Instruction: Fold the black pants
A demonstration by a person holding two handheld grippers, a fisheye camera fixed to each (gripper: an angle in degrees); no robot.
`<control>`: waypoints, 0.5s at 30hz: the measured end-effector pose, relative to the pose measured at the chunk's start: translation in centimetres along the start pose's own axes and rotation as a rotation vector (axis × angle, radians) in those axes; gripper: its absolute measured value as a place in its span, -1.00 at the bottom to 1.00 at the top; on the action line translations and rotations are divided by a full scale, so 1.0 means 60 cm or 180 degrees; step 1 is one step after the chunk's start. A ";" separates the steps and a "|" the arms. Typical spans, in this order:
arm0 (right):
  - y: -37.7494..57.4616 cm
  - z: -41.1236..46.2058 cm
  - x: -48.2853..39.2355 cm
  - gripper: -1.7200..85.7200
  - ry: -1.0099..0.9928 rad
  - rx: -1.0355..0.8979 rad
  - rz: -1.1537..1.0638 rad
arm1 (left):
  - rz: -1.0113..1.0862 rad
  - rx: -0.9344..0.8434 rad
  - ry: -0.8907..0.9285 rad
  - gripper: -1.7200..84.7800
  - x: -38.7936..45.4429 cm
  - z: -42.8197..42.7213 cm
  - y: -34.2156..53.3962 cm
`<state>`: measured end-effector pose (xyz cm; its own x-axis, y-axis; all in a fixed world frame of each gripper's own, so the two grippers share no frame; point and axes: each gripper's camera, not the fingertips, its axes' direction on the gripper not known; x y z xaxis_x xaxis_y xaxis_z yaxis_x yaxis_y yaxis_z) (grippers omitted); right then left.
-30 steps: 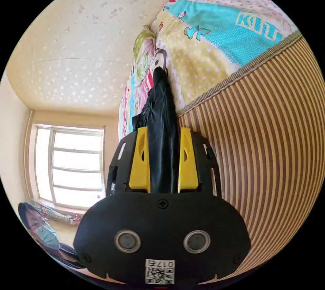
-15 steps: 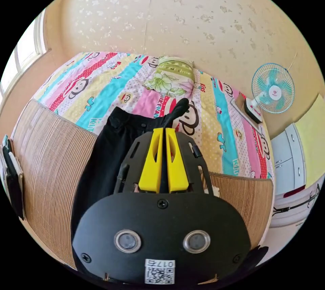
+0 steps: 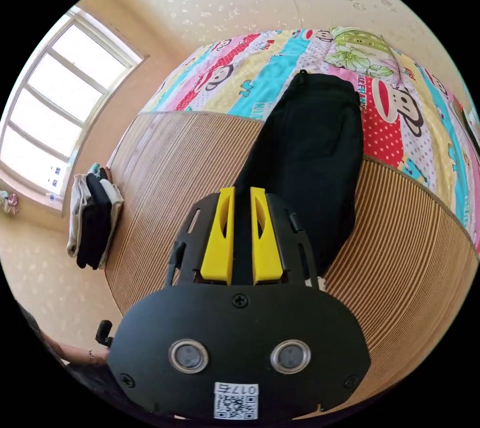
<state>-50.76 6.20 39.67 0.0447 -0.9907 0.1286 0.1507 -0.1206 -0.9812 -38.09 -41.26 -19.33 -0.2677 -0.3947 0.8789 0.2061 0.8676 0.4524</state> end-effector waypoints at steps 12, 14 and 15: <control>0.602 -0.112 0.000 -0.80 -0.0795 -0.0947 0.1258 | 0.0784 -0.1255 -0.1910 -0.94 0.174 0.117 -0.035; 0.637 -0.139 0.016 -0.79 -0.0948 -0.0811 0.1488 | 0.0827 -0.1527 -0.1812 -0.96 0.198 0.122 -0.030; 0.653 -0.160 0.026 -0.78 -0.1150 -0.0648 0.1583 | 0.0922 -0.1590 -0.1554 -0.97 0.212 0.119 -0.028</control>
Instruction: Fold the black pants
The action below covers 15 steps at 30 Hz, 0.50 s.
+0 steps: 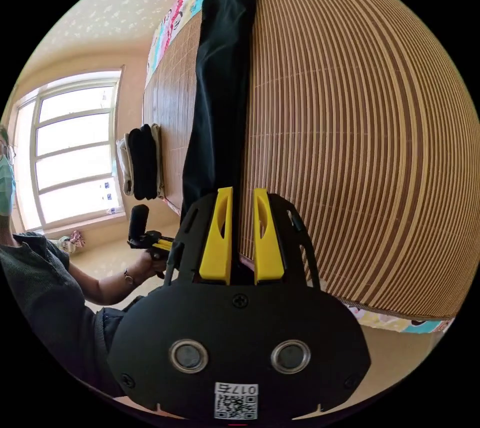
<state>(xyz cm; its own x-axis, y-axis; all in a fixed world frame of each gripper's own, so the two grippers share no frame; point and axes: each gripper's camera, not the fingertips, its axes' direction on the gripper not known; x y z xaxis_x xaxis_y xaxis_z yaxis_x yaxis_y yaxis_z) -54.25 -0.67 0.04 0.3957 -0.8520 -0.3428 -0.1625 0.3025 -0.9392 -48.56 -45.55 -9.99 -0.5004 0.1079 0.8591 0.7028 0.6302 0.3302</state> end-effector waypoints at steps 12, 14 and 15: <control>0.085 0.062 0.080 -0.69 -0.1098 0.0050 0.0417 | -0.0454 -0.0070 0.0547 -0.97 -0.078 0.073 0.036; 0.089 0.070 0.069 -0.73 -0.1006 0.0046 0.0383 | -0.0379 -0.0099 0.0358 -0.97 -0.056 0.075 0.037; 0.088 0.075 0.061 -0.76 -0.0969 0.0017 0.0353 | -0.0379 -0.0115 0.0336 -0.97 -0.051 0.076 0.037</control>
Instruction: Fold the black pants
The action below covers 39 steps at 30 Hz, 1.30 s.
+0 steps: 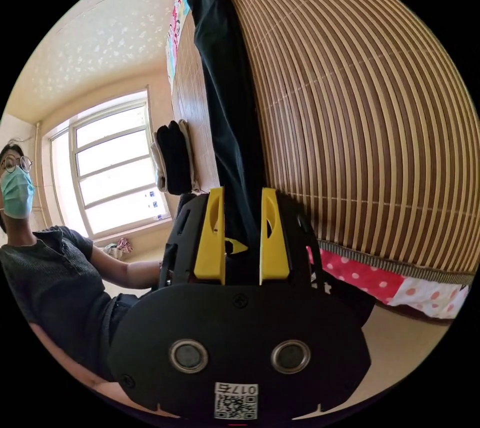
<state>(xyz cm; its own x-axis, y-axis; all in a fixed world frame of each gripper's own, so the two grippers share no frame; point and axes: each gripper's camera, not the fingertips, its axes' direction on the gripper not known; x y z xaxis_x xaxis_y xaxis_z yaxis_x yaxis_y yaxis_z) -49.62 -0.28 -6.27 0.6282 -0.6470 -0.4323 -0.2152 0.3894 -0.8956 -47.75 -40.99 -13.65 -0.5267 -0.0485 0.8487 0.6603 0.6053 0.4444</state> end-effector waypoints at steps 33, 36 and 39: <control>-0.320 -0.208 0.022 -0.66 -0.0383 0.0407 -0.0382 | 0.0591 0.1662 -0.0335 -0.56 0.165 -0.102 -0.193; -0.370 -0.219 0.028 -0.69 -0.0566 0.0473 -0.0416 | 0.0663 0.1587 -0.0269 -0.59 0.165 -0.110 -0.234; -0.402 -0.199 0.031 -0.75 -0.0713 0.0206 -0.0362 | 0.0592 0.1344 -0.0114 -0.65 0.152 -0.089 -0.262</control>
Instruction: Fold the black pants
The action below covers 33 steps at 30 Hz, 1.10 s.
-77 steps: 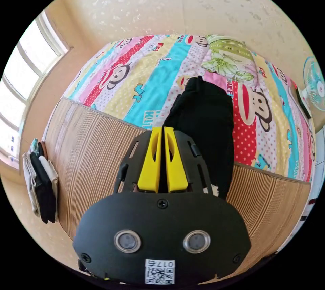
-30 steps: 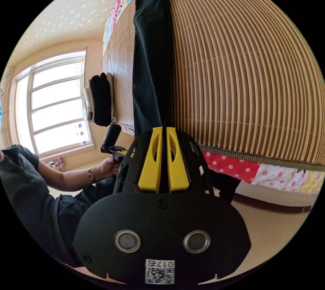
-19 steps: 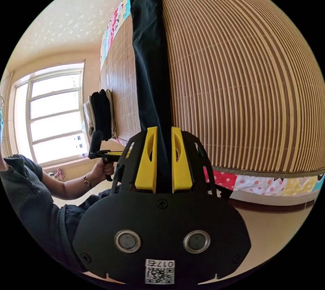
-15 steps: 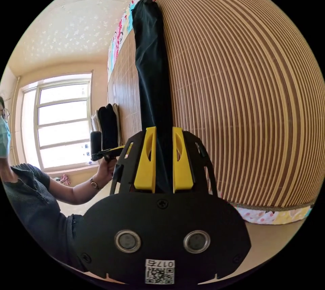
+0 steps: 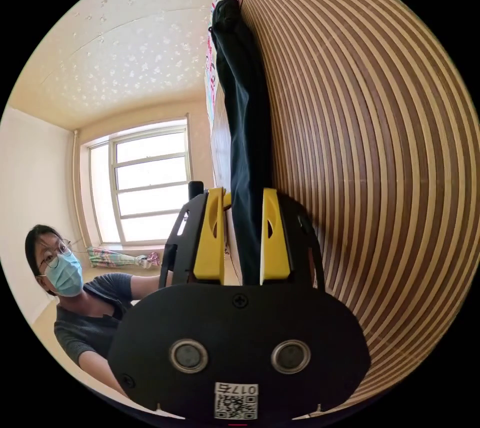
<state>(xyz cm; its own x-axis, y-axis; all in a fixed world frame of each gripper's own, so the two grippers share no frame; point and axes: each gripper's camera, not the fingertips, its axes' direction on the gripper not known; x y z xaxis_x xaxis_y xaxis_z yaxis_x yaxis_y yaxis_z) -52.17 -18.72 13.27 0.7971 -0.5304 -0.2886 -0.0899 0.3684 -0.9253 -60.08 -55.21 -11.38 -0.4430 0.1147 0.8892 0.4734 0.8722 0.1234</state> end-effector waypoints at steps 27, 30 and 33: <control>0.549 -0.046 -0.678 -0.90 -0.1070 0.0046 -0.1882 | 0.2335 0.0252 0.1560 -0.87 0.530 -0.386 0.598; 0.567 -0.032 -0.721 -0.90 -0.0939 0.0203 -0.1711 | 0.2328 0.0313 0.1320 -0.87 0.584 -0.423 0.630; 0.544 -0.006 -0.735 -0.90 -0.0515 0.0253 -0.1706 | 0.2284 0.0482 0.0931 -0.87 0.596 -0.432 0.629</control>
<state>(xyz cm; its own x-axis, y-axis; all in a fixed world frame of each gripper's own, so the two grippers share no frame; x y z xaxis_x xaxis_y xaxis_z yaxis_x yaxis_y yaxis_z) -90.47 16.45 -4.28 0.8009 -0.5375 0.2638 0.3930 0.1395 -0.9089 -38.33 -30.55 36.52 0.1595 0.5625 0.8113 0.4496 0.6902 -0.5670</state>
